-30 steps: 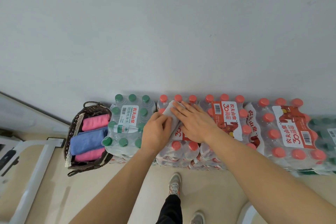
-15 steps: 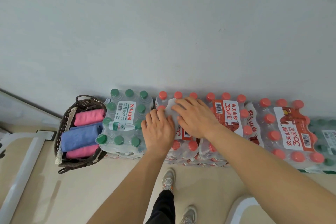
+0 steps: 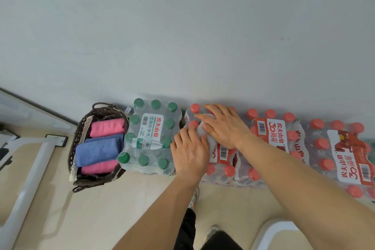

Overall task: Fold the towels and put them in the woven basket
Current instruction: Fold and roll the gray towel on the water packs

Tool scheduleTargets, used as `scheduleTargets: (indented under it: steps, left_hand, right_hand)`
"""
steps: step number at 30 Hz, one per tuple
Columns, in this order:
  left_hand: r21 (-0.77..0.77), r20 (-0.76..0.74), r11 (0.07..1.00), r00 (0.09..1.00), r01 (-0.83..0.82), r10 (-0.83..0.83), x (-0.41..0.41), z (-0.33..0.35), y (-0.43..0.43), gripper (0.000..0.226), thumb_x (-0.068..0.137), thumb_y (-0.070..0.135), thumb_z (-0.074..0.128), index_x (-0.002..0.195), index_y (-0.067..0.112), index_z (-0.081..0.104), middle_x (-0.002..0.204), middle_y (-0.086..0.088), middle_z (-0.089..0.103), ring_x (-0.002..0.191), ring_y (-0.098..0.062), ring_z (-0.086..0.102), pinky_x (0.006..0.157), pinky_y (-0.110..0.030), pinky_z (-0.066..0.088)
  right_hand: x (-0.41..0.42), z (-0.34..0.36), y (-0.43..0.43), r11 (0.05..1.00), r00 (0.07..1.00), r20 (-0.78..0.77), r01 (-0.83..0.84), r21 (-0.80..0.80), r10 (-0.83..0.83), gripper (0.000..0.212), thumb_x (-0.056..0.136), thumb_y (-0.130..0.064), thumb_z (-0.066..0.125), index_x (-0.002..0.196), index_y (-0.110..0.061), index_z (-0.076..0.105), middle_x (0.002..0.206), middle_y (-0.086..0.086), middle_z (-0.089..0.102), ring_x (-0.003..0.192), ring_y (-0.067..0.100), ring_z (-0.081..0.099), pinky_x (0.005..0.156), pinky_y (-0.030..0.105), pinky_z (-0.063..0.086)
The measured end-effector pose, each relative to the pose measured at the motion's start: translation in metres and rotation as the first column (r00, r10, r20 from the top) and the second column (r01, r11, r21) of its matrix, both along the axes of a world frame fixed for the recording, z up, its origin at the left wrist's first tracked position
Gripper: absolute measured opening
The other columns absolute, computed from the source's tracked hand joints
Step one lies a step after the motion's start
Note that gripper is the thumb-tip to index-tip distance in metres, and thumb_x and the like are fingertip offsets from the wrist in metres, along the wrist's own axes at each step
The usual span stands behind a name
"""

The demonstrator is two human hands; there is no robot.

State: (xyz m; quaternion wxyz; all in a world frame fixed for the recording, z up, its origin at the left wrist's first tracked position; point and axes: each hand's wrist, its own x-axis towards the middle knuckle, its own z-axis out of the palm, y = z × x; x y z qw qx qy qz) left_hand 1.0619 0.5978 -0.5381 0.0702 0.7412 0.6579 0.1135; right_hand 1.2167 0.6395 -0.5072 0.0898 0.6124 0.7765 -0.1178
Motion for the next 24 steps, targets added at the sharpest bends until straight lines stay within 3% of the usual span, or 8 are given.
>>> scheduleTargets:
  steps: [5,7,11,16,20,24]
  left_hand:
    - [-0.074,-0.037,0.996,0.998,0.042,-0.045,-0.008,0.009,0.002,0.052,0.097,0.055,0.031,0.107,0.012,0.058,0.093,-0.006,0.059,0.079,-0.028,0.059,0.054,-0.038,0.049]
    - [-0.104,-0.044,0.993,0.997,0.063,-0.068,-0.014,0.014,0.001,0.06,0.095,0.061,0.026,0.104,0.012,0.058,0.093,-0.006,0.058,0.078,-0.028,0.06,0.049,-0.035,0.046]
    - [-0.319,0.026,0.946,0.998,0.065,-0.06,-0.023,0.022,0.005,0.065,0.09,0.069,0.034,0.12,0.013,0.048,0.113,-0.008,0.049,0.096,-0.032,0.059,0.067,-0.041,0.048]
    - [-0.429,0.114,0.9,0.993,0.074,-0.028,-0.033,0.037,0.005,0.065,0.078,0.07,0.062,0.112,0.015,0.05,0.111,-0.006,0.056,0.099,-0.028,0.059,0.08,-0.04,0.05]
    - [-0.522,0.129,0.845,0.99,0.118,-0.058,-0.051,0.053,0.012,0.061,0.068,0.07,0.071,0.092,0.016,0.059,0.09,-0.003,0.064,0.085,-0.024,0.062,0.069,-0.036,0.05]
    - [-0.573,0.152,0.812,0.988,0.113,-0.03,-0.093,0.076,0.027,0.051,0.064,0.068,0.076,0.07,0.022,0.054,0.076,-0.001,0.06,0.076,-0.02,0.057,0.059,-0.032,0.04]
  right_hand:
    - [-0.006,0.01,-0.006,0.999,0.999,0.038,0.018,-0.034,-0.016,0.061,0.094,-0.057,-0.001,0.144,-0.04,0.03,0.156,0.0,0.024,0.14,0.025,0.025,0.109,0.049,0.03]
    - [-0.007,0.016,-0.008,0.997,1.0,0.021,-0.004,-0.077,0.005,0.055,0.098,-0.057,0.008,0.144,-0.038,0.031,0.157,-0.001,0.02,0.143,0.026,0.021,0.11,0.05,0.028]
    - [0.001,0.032,-0.01,0.979,0.995,-0.03,-0.1,-0.178,0.096,0.05,0.1,-0.056,0.033,0.143,-0.032,0.035,0.157,-0.003,0.018,0.144,0.026,0.016,0.112,0.048,0.028]
    - [-0.006,0.057,-0.012,0.954,0.977,-0.021,-0.211,-0.213,0.211,0.041,0.091,-0.051,0.056,0.114,-0.02,0.045,0.12,0.001,0.052,0.112,0.023,0.047,0.083,0.04,0.044]
    - [-0.02,0.064,-0.009,0.919,0.982,-0.077,-0.188,-0.346,0.172,0.05,0.084,-0.048,0.067,0.12,-0.021,0.045,0.11,0.002,0.058,0.101,0.025,0.057,0.079,0.04,0.047]
    - [-0.054,0.071,0.001,0.895,0.972,-0.145,-0.229,-0.381,0.187,0.038,0.085,-0.046,0.067,0.111,-0.023,0.052,0.105,-0.001,0.06,0.093,0.02,0.058,0.081,0.04,0.05]
